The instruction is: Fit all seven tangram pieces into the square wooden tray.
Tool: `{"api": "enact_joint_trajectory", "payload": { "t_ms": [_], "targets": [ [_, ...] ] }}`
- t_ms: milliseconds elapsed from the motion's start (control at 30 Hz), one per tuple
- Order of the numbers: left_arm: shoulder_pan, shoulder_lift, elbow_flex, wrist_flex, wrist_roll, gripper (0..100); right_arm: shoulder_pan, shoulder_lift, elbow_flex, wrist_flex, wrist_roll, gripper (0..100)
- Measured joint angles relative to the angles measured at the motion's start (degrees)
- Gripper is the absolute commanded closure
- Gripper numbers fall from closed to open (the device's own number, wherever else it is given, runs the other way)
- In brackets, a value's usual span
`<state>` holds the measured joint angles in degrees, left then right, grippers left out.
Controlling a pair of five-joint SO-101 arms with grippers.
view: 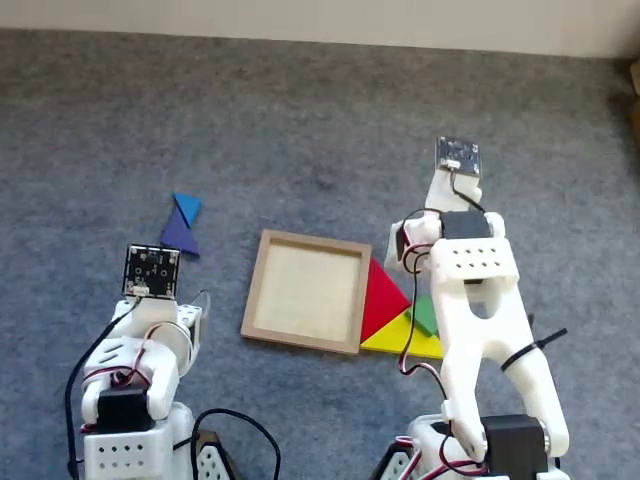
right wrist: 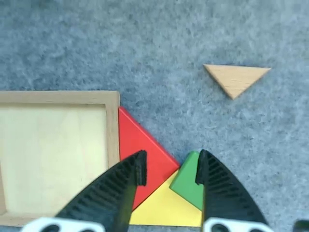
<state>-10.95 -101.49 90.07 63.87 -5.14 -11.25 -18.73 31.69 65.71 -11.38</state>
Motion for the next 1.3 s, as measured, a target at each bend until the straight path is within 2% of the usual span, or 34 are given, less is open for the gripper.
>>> {"api": "enact_joint_trajectory", "payload": {
  "t_ms": [533,733,900,1033,1133,1200,1300],
  "targets": [
    [0.0,0.0,6.0,-3.0,0.0,79,0.0,0.0,0.0,-1.0,0.0,82.9],
    [0.0,0.0,6.0,5.7,0.0,79,0.0,0.0,0.0,-2.2,0.0,82.9],
    [0.0,0.0,6.0,7.0,0.0,79,0.0,0.0,0.0,-1.9,2.3,82.8],
    [0.0,0.0,6.0,7.0,0.0,79,0.0,0.0,0.0,3.6,7.5,81.7],
    [0.0,0.0,6.0,7.0,0.0,79,0.0,0.0,-1.1,7.1,10.1,74.4],
    [0.0,0.0,6.0,7.0,0.0,79,0.0,0.2,-2.4,10.0,11.3,70.4],
    [0.0,0.0,6.0,7.0,0.0,79,0.0,2.9,-4.8,14.7,11.6,70.2]
  ]
}}
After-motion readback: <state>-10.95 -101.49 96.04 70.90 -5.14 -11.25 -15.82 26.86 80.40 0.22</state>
